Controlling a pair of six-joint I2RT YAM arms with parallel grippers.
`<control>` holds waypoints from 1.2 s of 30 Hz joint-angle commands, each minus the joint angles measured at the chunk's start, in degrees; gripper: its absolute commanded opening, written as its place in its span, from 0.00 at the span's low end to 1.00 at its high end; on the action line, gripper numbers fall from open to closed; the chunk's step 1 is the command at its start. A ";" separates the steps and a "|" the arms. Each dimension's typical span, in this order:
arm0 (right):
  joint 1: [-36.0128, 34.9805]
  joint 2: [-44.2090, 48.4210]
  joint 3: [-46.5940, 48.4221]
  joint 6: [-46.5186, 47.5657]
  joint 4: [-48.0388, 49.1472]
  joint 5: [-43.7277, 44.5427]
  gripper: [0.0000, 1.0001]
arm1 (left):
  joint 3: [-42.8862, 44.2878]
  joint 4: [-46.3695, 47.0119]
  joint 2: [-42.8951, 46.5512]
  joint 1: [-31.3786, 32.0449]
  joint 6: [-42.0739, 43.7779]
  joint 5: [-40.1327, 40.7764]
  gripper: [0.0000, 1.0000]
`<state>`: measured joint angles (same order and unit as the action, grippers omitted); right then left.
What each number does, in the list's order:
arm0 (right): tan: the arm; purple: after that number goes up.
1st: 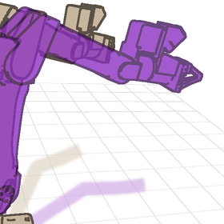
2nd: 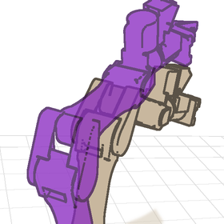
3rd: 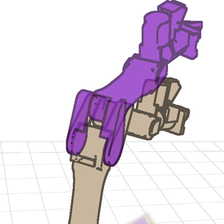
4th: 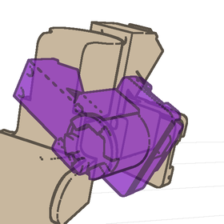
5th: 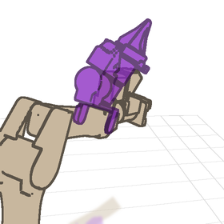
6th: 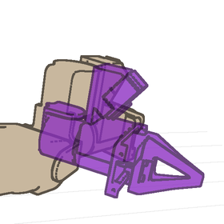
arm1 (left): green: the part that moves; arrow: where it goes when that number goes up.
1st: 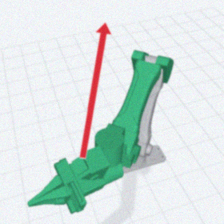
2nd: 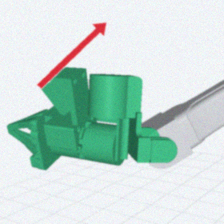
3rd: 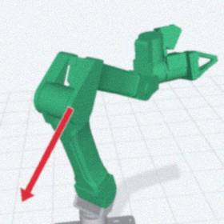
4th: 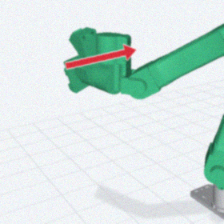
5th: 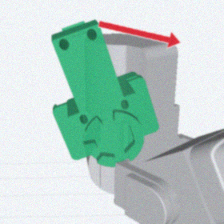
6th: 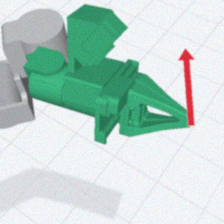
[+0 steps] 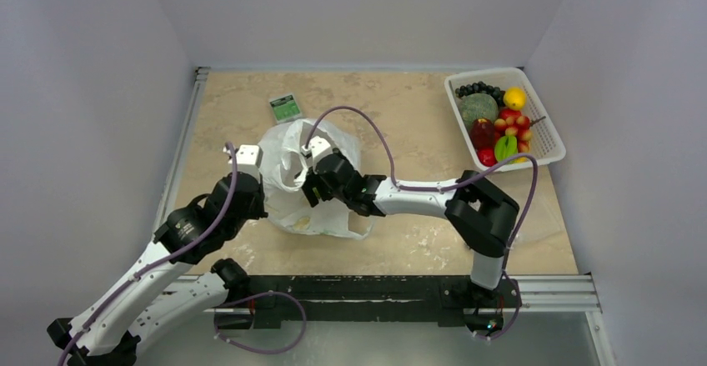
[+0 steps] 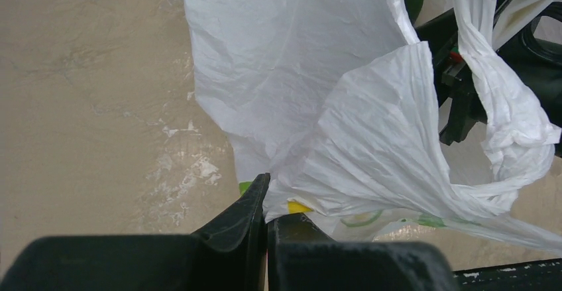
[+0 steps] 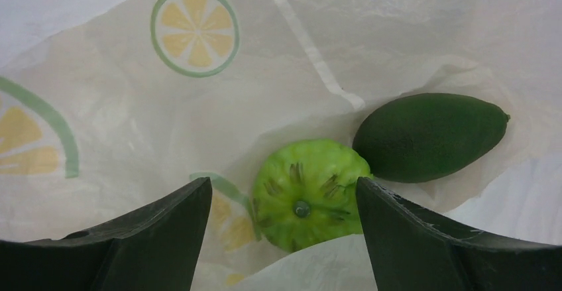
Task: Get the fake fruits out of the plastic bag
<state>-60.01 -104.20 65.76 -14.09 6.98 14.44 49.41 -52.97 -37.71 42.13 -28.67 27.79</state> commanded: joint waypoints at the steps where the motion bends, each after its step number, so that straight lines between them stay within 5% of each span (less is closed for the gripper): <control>1: -0.20 -1.25 3.03 4.93 0.50 6.37 0.82 | -1.18 2.79 0.49 -0.12 1.61 2.13 0.00; 5: -0.20 -2.80 2.23 5.68 1.28 7.72 0.90 | -1.23 2.71 0.53 -0.12 1.67 2.12 0.00; 13: -0.28 -6.19 4.07 7.37 -0.12 11.43 0.85 | -1.29 2.10 0.71 -0.12 1.38 2.87 0.00; 26: -0.28 3.98 6.38 -2.19 -6.38 2.21 0.47 | -0.77 0.57 -0.19 0.09 0.43 5.63 0.00; 32: -0.28 9.19 2.80 -7.47 -3.61 -3.10 0.40 | -0.57 -0.68 2.26 0.70 -0.76 7.36 0.00; 36: -0.28 12.70 2.36 -5.39 -0.67 -14.45 0.31 | -0.63 -0.55 3.25 0.71 -0.60 7.41 0.00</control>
<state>-60.01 -95.15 68.88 -18.50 2.28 11.27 48.05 -53.82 -35.48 42.52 -28.47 33.41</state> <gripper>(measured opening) 0.688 0.003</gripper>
